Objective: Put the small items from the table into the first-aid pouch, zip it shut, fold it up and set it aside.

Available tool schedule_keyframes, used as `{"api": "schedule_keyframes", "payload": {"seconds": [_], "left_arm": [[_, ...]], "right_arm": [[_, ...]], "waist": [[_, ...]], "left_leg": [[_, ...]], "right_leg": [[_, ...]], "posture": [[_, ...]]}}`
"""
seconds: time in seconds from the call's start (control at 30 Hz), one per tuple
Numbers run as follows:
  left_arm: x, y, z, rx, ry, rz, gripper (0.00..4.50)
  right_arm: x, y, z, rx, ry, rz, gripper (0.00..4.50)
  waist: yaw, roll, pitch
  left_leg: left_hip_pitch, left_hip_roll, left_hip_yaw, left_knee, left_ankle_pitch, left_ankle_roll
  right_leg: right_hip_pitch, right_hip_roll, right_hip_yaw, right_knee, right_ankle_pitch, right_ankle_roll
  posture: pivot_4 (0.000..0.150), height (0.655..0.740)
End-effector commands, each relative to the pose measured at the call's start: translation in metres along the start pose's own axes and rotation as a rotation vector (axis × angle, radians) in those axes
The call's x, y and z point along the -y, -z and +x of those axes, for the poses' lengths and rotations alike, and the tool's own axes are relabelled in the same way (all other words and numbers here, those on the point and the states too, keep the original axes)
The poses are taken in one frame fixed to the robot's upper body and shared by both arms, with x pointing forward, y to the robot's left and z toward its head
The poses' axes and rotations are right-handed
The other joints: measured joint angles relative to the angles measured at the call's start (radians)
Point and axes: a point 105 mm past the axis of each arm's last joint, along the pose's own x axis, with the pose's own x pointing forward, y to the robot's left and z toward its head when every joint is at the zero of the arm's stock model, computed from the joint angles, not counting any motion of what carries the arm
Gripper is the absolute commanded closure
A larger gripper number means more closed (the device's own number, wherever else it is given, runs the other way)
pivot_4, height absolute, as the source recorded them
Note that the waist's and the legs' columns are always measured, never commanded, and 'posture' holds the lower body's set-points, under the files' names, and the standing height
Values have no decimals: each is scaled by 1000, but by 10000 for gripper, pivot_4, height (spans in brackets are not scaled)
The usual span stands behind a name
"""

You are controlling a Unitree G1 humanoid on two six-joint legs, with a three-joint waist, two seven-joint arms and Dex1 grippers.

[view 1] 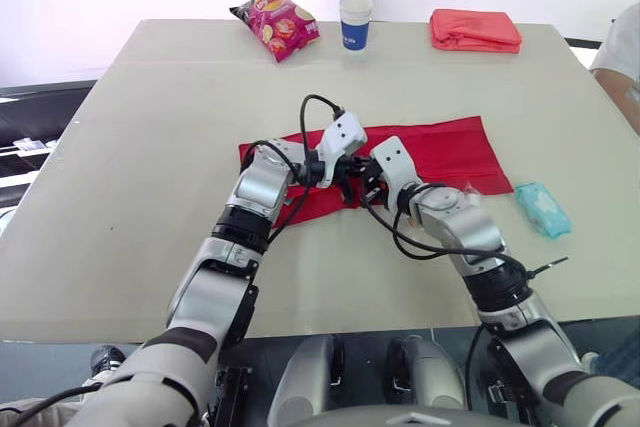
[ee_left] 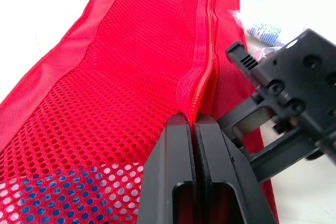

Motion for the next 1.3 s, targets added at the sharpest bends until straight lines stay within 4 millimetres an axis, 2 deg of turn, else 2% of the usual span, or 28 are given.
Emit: {"api": "schedule_keyframes", "payload": {"seconds": [0.03, 0.17, 0.27, 0.3, 0.43, 0.57, 0.8, 0.93, 1.03, 1.17, 1.3], "left_arm": [[6, -7, 2, 29, 19, 19, 45000], [3, -3, 0, 16, 1, 25, 45000], [-1, 1, -2, -3, -16, 48, 45000], [-2, 2, -3, -3, -19, 48, 45000], [-6, 3, -5, -6, -32, 54, 45000], [-7, 5, -4, -7, -37, 58, 45000], [-8, 8, -2, -9, -35, 65, 45000], [-9, 8, -4, -6, -36, 67, 45000], [-11, 7, -5, -2, -38, 68, 45000], [-11, 6, -3, 2, -37, 69, 45000], [-11, 4, -2, 6, -35, 71, 45000]], "right_arm": [[-8, -20, -2, 119, -64, 0, 39004], [-2, -24, -17, 141, -71, -7, 18989], [4, -25, -49, 134, -114, -27, 3847], [5, -26, -60, 134, -125, -34, 439], [12, -29, -117, 133, -160, -93, 439], [27, -29, -168, 179, -125, -157, 439], [67, -11, -255, 97, 21, -118, 439], [73, 9, -298, 18, 108, -74, 439], [73, 21, -323, -25, 180, -32, 439], [73, 32, -346, -51, 245, 0, 439], [75, 37, -359, -58, 288, 15, 439]], "waist": [[0, 0, 0], [2, 0, 0], [5, 1, 0], [6, 1, 0], [9, 1, 0], [20, 1, 0], [33, 1, 0], [48, 1, 0], [58, 2, 0], [56, 2, 0], [55, 3, 0]], "left_leg": [[0, 0, 0, 0, 0, 0], [0, 0, 0, 0, 0, 0], [0, 0, 0, 0, 0, 0], [0, 0, 0, 0, 0, 0], [0, 0, 0, 0, 0, 0], [0, 0, -1, 0, 0, 0], [0, 1, -1, 1, 0, 1], [0, 1, -1, 0, -1, 2], [0, 1, -1, 1, -1, 2], [0, 1, -2, 1, -2, 3], [0, 1, -2, 1, -2, 3]], "right_leg": [[0, 0, 0, 0, 0, 0], [0, 0, 0, 0, 0, 0], [0, -1, 0, 0, 0, 0], [0, -1, 0, -1, 0, 0], [0, -5, 0, -1, 0, 0], [0, -5, 0, -1, 0, 0], [2, -6, -1, -2, 0, 0], [2, -6, -1, -2, 0, 0], [2, -7, -1, -2, 0, 0], [2, -8, -2, -3, 0, 1], [2, -8, -2, -3, -2, 3]], "posture": [[1500, 7400], [1500, 7400], [1500, 7400], [1500, 7400], [1500, 7400], [1500, 7400], [1500, 7400], [1500, 7400], [1500, 7400], [1500, 7400], [1500, 7400]]}}
